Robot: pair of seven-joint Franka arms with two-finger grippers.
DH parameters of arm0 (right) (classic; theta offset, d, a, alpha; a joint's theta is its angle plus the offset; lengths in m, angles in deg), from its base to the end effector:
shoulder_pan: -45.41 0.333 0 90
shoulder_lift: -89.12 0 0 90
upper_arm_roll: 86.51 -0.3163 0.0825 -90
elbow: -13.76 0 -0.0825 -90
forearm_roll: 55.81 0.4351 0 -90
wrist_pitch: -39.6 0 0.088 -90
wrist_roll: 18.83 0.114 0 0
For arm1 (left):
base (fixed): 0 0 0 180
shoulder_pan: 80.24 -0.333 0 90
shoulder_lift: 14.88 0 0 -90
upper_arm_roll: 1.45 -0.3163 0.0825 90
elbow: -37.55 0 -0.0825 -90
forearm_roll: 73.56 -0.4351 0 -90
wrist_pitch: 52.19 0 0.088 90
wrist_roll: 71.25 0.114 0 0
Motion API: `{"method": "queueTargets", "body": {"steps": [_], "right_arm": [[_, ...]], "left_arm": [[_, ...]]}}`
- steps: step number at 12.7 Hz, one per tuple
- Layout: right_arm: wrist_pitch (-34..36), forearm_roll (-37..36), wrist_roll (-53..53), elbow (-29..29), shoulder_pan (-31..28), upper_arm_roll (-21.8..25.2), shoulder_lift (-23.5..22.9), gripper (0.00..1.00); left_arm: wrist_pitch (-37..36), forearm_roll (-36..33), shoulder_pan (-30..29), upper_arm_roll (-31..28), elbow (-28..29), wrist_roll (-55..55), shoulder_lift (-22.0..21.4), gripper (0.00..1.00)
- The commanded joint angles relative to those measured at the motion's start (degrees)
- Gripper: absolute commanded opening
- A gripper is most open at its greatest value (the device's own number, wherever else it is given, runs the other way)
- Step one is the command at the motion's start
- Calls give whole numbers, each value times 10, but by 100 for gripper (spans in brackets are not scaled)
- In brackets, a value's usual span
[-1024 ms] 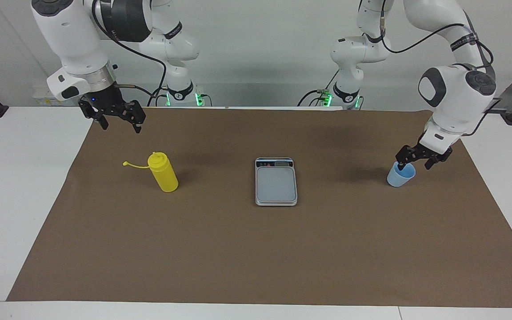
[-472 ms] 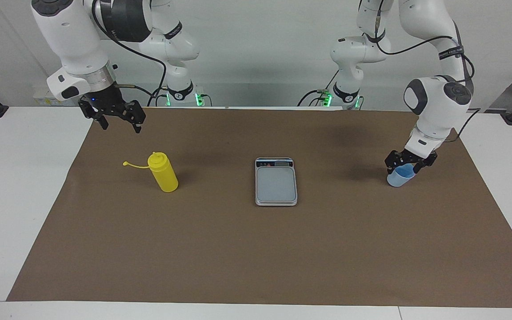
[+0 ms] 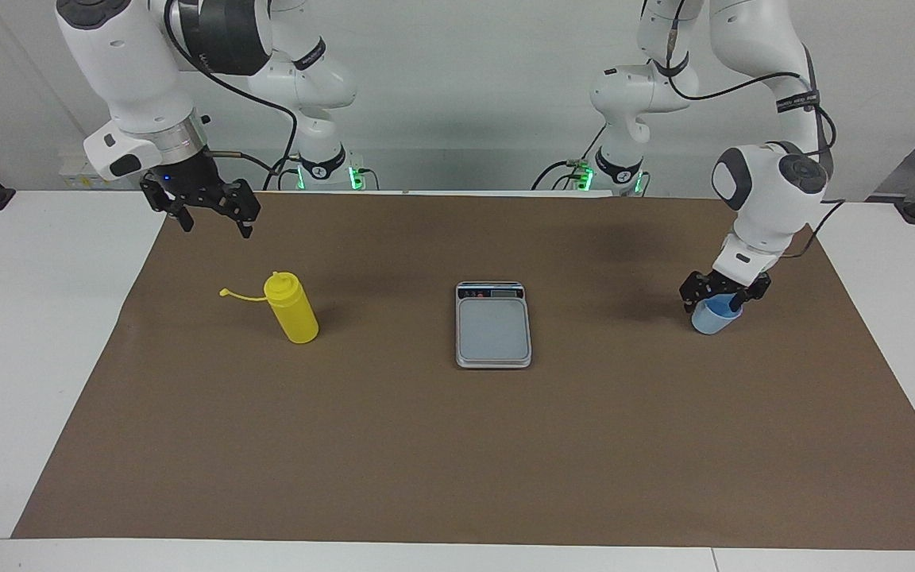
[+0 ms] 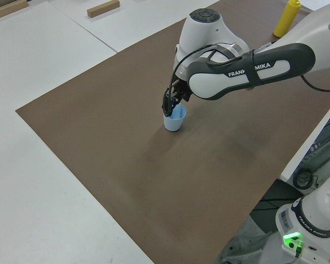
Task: Pour seasoning into cup on scale with both arms
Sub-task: 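Lower the left gripper onto the blue cup and grasp it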
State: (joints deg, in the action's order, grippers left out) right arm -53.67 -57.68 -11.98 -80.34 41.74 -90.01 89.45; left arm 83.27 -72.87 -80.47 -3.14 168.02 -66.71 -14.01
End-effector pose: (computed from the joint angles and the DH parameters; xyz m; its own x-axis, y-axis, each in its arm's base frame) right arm 0.6073 -0.0053 0.5888 0.9927 -0.1203 -0.0048 -0.1201 -0.9922 0.0337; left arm 0.5641 0.0187 0.3152 0.9967 -0.0373 0.0723 -0.0376 -0.9993 0.0029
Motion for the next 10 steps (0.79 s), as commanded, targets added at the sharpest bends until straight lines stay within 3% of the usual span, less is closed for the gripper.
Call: {"method": "queueTargets", "body": {"steps": [1, 8, 10], "right_arm": [[-7, -2, -16, -15, -7, -2, 13, 100], [-7, -2, -16, -15, -7, -3, 13, 100], [-6, -2, -16, -15, -7, -2, 13, 100]], "left_arm": [[26, 8, 8, -4, 11, 8, 8, 100], [42, 8, 11, -4, 10, 8, 31, 100], [42, 8, 11, -4, 10, 8, 33, 92]]}}
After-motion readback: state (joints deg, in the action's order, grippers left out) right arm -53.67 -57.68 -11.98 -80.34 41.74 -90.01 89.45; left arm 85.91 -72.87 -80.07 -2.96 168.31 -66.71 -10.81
